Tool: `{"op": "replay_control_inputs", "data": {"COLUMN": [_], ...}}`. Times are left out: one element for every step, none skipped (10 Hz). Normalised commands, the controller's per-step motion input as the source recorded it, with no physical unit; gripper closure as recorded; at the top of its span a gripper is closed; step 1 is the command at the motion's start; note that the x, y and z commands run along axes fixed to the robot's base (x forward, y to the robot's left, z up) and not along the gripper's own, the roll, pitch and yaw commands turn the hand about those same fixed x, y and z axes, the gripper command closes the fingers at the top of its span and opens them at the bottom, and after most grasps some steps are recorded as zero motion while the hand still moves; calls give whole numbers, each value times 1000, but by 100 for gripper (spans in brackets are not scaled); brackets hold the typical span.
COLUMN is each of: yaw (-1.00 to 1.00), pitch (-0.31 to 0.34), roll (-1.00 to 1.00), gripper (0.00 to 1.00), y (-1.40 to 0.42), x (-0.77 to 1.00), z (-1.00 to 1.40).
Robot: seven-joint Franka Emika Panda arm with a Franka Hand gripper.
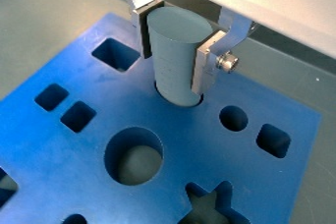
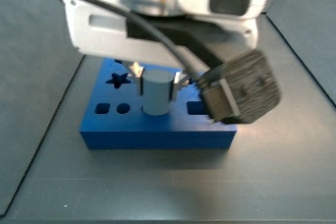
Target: Insert the oval object.
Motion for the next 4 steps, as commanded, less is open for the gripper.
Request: {"op": "replay_control_inputs", "data": {"yaw": [226,157,0,0], "pitch": [-394,-390,-66,0], "roll": [10,24,-37,0], "gripper": [100,100,100,100], "y": [0,0,3,0], "x": [-471,-317,0,0], "z": [-506,-497,-109,0]}}
